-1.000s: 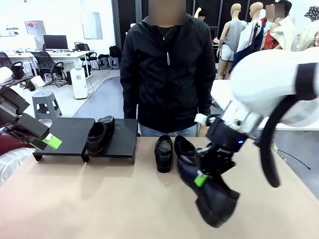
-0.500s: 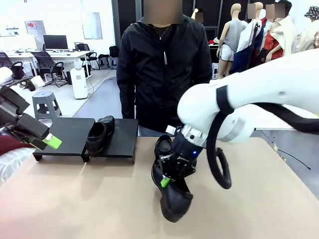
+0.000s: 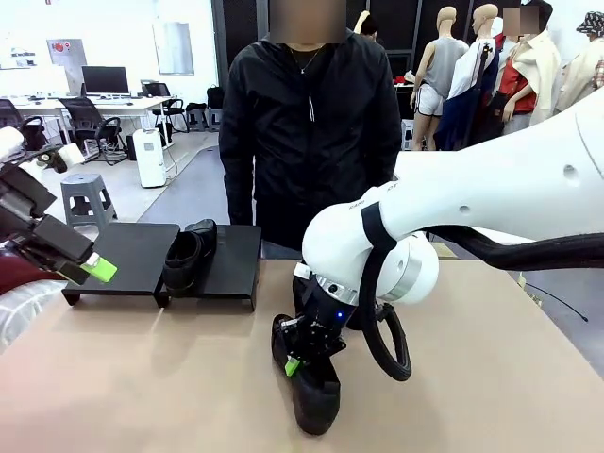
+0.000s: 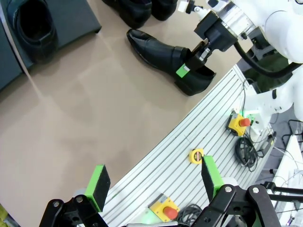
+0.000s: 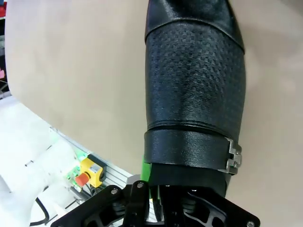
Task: Organize the shoes by placing them on the stand.
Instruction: Pick up one Shoe and place it in the middle of the table, then place the Shoe from the middle of the table onto the Shoes Stand.
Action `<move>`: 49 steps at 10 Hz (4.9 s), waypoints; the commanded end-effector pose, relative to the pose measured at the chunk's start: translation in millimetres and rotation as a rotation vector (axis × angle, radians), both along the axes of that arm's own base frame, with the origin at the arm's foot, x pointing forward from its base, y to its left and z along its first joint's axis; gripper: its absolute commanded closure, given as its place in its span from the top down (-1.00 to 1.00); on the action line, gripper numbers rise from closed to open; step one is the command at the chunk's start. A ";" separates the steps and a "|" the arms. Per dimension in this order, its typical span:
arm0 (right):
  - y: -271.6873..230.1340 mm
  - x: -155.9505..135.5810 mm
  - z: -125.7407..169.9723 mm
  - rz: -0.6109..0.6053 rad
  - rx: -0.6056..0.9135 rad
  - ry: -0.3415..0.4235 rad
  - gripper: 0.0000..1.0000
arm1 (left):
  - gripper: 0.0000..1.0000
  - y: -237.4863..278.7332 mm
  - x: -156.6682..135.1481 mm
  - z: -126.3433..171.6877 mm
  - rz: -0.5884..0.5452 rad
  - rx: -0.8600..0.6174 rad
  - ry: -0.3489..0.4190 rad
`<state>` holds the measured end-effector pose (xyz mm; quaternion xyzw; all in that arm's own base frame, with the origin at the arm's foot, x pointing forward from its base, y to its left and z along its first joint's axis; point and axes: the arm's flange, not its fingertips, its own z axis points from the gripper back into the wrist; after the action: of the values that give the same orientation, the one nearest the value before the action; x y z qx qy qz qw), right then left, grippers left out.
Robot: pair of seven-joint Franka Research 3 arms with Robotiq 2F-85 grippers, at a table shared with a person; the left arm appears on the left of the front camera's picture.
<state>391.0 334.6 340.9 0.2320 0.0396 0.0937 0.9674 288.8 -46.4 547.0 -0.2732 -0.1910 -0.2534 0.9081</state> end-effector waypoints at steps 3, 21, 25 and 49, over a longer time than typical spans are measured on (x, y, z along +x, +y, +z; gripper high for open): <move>-5.4 4.4 13.7 0.015 0.058 0.045 1.00 | 1.00 0.7 0.7 0.6 -0.010 -0.022 0.001; -400.1 -34.9 144.9 -0.155 0.148 -0.212 1.00 | 1.00 0.7 0.7 0.6 -0.010 -0.022 0.001; -400.1 -34.9 144.9 -0.155 0.148 -0.212 1.00 | 1.00 0.7 0.7 0.6 -0.010 -0.022 0.001; -400.1 -34.9 144.9 -0.155 0.148 -0.212 1.00 | 1.00 -333.9 13.4 -100.6 0.562 0.393 0.146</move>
<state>356.9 -64.2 482.7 0.2908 -0.0903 0.0490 0.9513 295.2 -372.5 450.5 -0.0543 -0.1289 -0.0106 0.9901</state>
